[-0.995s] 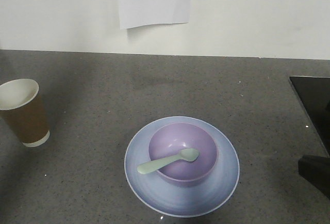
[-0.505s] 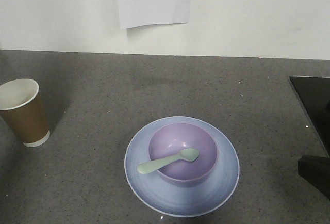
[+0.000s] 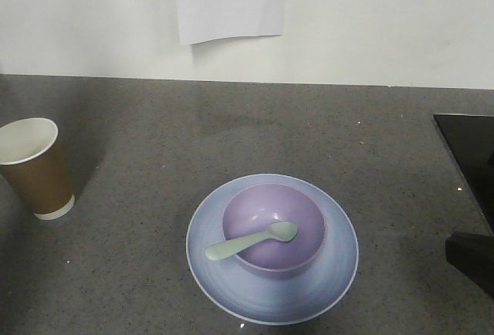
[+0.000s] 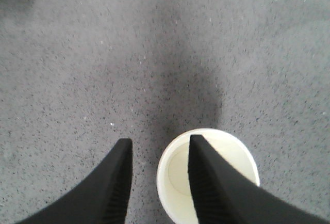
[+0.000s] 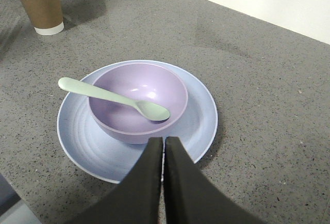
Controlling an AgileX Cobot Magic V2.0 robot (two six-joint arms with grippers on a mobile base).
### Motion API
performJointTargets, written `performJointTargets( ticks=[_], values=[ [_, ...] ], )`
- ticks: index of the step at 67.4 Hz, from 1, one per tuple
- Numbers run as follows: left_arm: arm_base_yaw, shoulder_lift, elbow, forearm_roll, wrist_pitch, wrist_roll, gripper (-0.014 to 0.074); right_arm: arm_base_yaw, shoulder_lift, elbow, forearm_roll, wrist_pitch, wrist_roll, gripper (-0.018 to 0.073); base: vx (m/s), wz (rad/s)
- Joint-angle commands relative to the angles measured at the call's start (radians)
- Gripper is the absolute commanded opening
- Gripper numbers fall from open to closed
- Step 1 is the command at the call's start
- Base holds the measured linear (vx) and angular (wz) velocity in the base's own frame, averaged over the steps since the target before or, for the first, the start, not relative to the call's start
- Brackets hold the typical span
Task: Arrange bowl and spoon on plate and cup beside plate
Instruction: 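Move the open left gripper down onto the brown paper cup rim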
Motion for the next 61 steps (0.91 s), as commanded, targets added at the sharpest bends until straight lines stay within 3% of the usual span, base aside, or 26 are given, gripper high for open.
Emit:
performJointTargets(
  ticks=[1, 15, 61],
  values=[
    [0.002, -0.027, 0.034, -0.008, -0.018, 0.021, 0.0267, 0.000, 0.004, -0.023, 0.010, -0.070, -0.005, -0.0004, 0.00, 0.00],
    [0.003, -0.027, 0.160, -0.019, -0.019, 0.049, 0.0267, 0.000, 0.004, -0.023, 0.013, -0.070, -0.005, -0.0004, 0.00, 0.00],
    [0.003, 0.009, 0.171, -0.041, -0.018, 0.051, 0.0340, 0.000, 0.004, -0.023, 0.014, -0.066, -0.005, -0.0004, 0.00, 0.00]
  ],
)
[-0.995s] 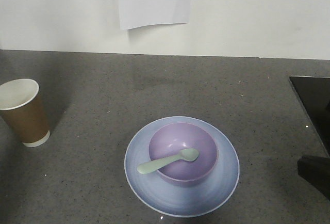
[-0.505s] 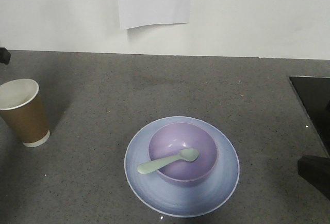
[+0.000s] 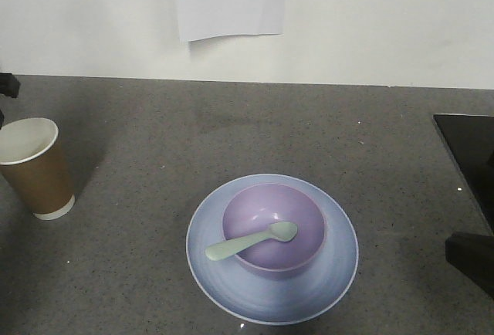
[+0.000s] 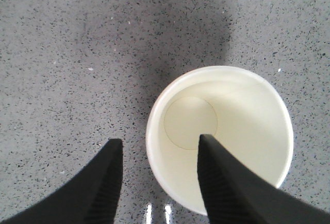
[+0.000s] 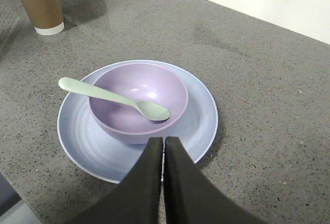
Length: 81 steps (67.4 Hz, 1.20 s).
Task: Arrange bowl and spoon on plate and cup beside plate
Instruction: 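Move the open left gripper down onto the brown paper cup rim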
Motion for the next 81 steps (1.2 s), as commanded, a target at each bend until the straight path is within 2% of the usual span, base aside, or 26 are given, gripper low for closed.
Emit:
performJointTargets(
  ticks=[1, 32, 52, 60, 73, 81],
  values=[
    [0.003, -0.011, -0.019, -0.012, -0.011, 0.002, 0.0340, 0.000, 0.004, -0.023, 0.012, -0.066, -0.005, -0.0004, 0.00, 0.00],
    [0.003, 0.072, -0.017, -0.014, -0.011, 0.002, 0.0339, 0.000, 0.004, -0.023, 0.012, -0.067, -0.005, -0.0004, 0.00, 0.00],
    [0.003, 0.081, 0.071, -0.015, -0.011, 0.008, 0.0322, 0.000, 0.004, -0.023, 0.015, -0.067, -0.002, -0.0004, 0.00, 0.00],
    [0.003, 0.081, 0.077, -0.015, -0.018, 0.008, 0.0242, 0.000, 0.004, -0.023, 0.016, -0.066, -0.002, -0.0004, 0.00, 0.00],
    [0.003, 0.077, 0.076, -0.012, -0.040, 0.010, 0.0000, 0.000, 0.004, -0.023, 0.019, -0.066, -0.002, -0.0004, 0.00, 0.00],
    [0.000, 0.075, 0.073, -0.015, -0.048, 0.029, -0.0008, 0.000, 0.004, -0.023, 0.024, -0.066, -0.002, -0.0004, 0.00, 0.00]
  ],
)
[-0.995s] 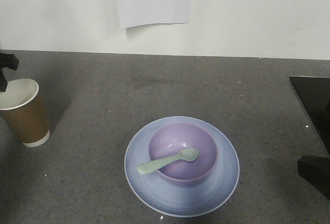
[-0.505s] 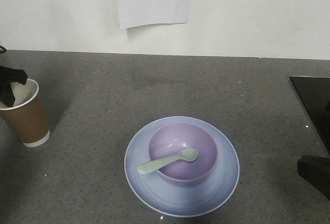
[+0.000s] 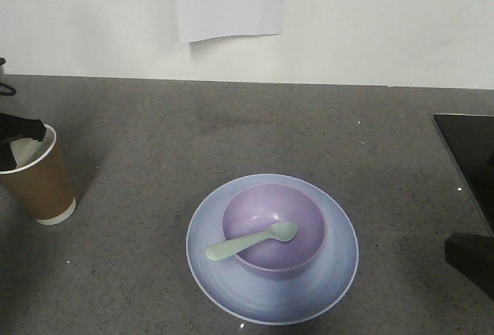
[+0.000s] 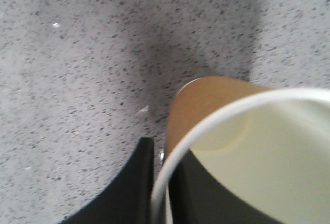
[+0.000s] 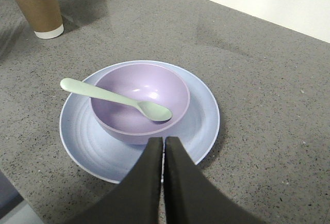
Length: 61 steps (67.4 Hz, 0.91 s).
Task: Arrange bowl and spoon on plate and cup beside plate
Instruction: 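Move the open left gripper down onto the brown paper cup rim, then grip the cup rim with the left gripper and slide it toward the plate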
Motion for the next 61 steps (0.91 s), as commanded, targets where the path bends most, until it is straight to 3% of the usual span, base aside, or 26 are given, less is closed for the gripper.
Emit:
performJointTargets(
  ticks=[1, 14, 24, 31, 49, 61],
  values=[
    [0.000, -0.046, -0.024, 0.002, -0.029, 0.014, -0.0008, 0.000, 0.004, -0.023, 0.017, -0.067, -0.002, -0.0004, 0.00, 0.00],
    [0.000, -0.108, -0.024, -0.107, -0.026, 0.063, -0.0008, 0.000, 0.004, -0.023, 0.021, -0.068, -0.002, -0.0004, 0.00, 0.00],
    [-0.001, -0.182, -0.024, -0.288, 0.007, 0.125, -0.0008, 0.000, 0.004, -0.023, 0.027, -0.068, -0.002, -0.0004, 0.00, 0.00],
    [-0.020, -0.234, -0.024, -0.375, 0.010, 0.154, -0.0008, 0.000, 0.004, -0.023, 0.033, -0.068, -0.002, -0.0004, 0.00, 0.00],
    [-0.199, -0.292, -0.023, -0.347, 0.010, 0.134, -0.0008, 0.000, 0.004, -0.023, 0.034, -0.066, -0.002, -0.0004, 0.00, 0.00],
    [-0.288, -0.292, -0.020, -0.201, 0.010, 0.056, -0.0008, 0.000, 0.004, -0.023, 0.039, -0.067, -0.002, -0.0004, 0.00, 0.00]
  ],
)
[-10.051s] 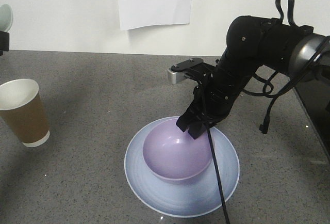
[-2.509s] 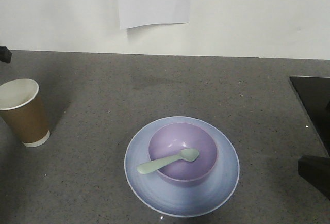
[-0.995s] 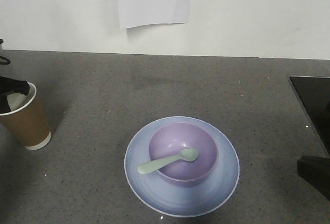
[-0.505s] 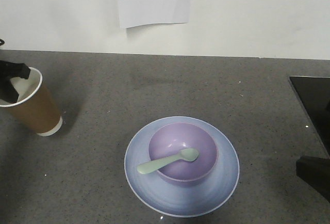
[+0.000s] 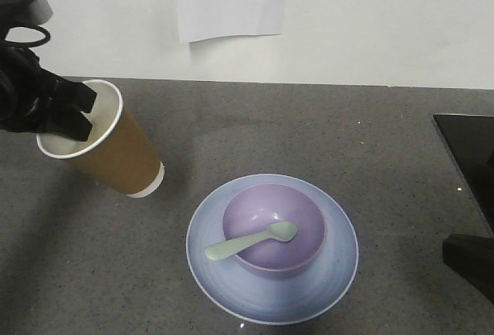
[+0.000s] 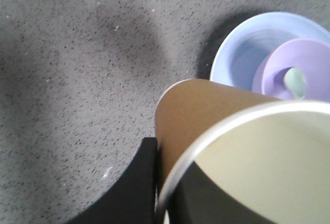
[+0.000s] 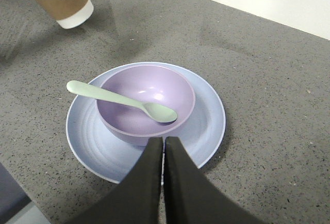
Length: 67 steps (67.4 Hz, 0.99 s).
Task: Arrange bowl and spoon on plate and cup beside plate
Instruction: 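Grip the cup rim with the left gripper and slide it toward the plate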
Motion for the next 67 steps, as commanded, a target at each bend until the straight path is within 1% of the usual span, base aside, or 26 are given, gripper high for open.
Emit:
performJointTargets(
  ticks=[1, 4, 11, 16, 29, 36, 46, 67],
  values=[
    [-0.035, -0.033, -0.020, 0.055, 0.003, -0.051, -0.0008, 0.000, 0.004, -0.023, 0.016, -0.067, -0.002, -0.0004, 0.00, 0.00],
    [-0.044, -0.033, -0.020, 0.065, 0.003, -0.051, -0.0008, 0.000, 0.004, -0.023, 0.016, -0.067, -0.002, -0.0004, 0.00, 0.00],
    [-0.046, -0.031, -0.019, 0.049, 0.003, -0.050, -0.0008, 0.000, 0.004, -0.023, 0.021, -0.066, -0.002, -0.0004, 0.00, 0.00],
    [-0.046, -0.028, -0.009, 0.056, 0.003, -0.049, -0.0008, 0.000, 0.004, -0.023, 0.024, -0.067, -0.002, -0.0004, 0.00, 0.00],
    [-0.046, 0.010, 0.092, 0.070, 0.002, -0.031, -0.0008, 0.000, 0.004, -0.023, 0.034, -0.066, -0.002, -0.0004, 0.00, 0.00],
    [-0.046, 0.012, 0.109, 0.053, 0.002, -0.029, -0.0008, 0.000, 0.004, -0.023, 0.036, -0.066, -0.002, -0.0004, 0.00, 0.00],
    [-0.046, 0.009, 0.108, -0.024, 0.002, 0.013, -0.0008, 0.000, 0.004, -0.023, 0.038, -0.067, -0.002, -0.0004, 0.00, 0.00],
    [-0.046, 0.044, 0.108, -0.027, 0.002, 0.012, -0.0008, 0.000, 0.004, -0.023, 0.038, -0.067, -0.002, -0.0004, 0.00, 0.00]
  ],
)
